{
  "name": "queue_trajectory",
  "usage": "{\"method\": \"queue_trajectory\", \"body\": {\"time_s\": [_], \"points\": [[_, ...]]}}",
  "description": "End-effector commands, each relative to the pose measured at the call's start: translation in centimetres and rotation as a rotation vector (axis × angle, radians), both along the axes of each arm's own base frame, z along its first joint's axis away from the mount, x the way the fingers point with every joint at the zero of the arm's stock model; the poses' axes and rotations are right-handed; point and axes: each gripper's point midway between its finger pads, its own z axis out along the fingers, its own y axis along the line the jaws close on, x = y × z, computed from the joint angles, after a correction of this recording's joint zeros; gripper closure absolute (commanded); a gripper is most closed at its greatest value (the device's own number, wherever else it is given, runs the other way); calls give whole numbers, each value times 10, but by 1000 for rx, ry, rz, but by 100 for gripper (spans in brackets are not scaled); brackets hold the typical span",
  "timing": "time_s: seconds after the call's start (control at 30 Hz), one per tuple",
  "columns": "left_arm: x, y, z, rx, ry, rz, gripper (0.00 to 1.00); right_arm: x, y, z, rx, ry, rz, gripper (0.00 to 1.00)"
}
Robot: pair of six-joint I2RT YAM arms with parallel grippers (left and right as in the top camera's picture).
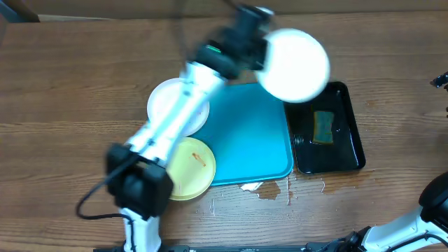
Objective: Clean dirty plates on tray and stack at the side
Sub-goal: 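Lift the white plate with left gripper and carry it left off the tray, then lower the white plate onto the table at left and release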
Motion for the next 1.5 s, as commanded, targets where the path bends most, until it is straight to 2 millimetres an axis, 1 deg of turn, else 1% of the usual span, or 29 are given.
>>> {"method": "queue_trajectory", "body": {"time_s": [0.0, 0.03, 0.07, 0.1, 0.13, 0.17, 0.27, 0.33, 0.37, 0.4, 0.47, 0.6, 0.67, 0.7, 0.83, 0.93, 1.03, 1.23, 1.47], "points": [[-4, 61, 36, -290, 128, 56, 96, 3, -1, 8, -10, -21, -1, 0], [-1, 93, 29, -287, 161, 125, 96, 3, -1, 8, -10, -21, -1, 0], [0, 130, 20, -276, 195, 207, 96, 3, -1, 8, -10, -21, -1, 0], [0, 155, 14, -264, 216, 260, 96, 3, -1, 8, -10, -21, -1, 0], [-2, 189, 6, -243, 241, 340, 96, 3, -1, 8, -10, -21, -1, 0], [-5, 218, -1, -215, 260, 410, 96, 3, -1, 8, -10, -21, -1, 0], [-18, 298, -20, -95, 299, 627, 96, 3, -1, 8, -10, -21, -1, 0], [-31, 341, -30, -8, 317, 745, 96, 3, -1, 8, -10, -21, -1, 0], [-38, 358, -36, 32, 329, 794, 96, 3, -1, 8, -10, -21, -1, 0], [-44, 373, -41, 66, 341, 835, 96, 3, -1, 8, -10, -21, -1, 0], [-55, 393, -55, 107, 367, 889, 96, 3, -1, 8, -10, -21, -1, 0], [-72, 410, -87, 157, 427, 938, 96, 3, -1, 8, -10, -21, -1, 0], [-81, 417, -99, 188, 453, 961, 96, 3, -1, 8, -10, -21, -1, 0], [-84, 419, -106, 197, 461, 968, 96, 3, -1, 8, -10, -21, -1, 0], [-87, 421, -122, 200, 469, 972, 96, 3, -1, 8, -10, -21, -1, 0], [-87, 425, -127, 217, 459, 986, 96, 3, -1, 8, -10, -21, -1, 0], [-88, 433, -125, 257, 447, 1019, 96, 3, -1, 8, -10, -21, -1, 0], [-86, 435, -127, 259, 438, 1022, 96, 3, -1, 8, -10, -21, -1, 0], [-86, 435, -150, 275, 489, 994, 96, 3, -1, 8, -10, -21, -1, 0]]}}
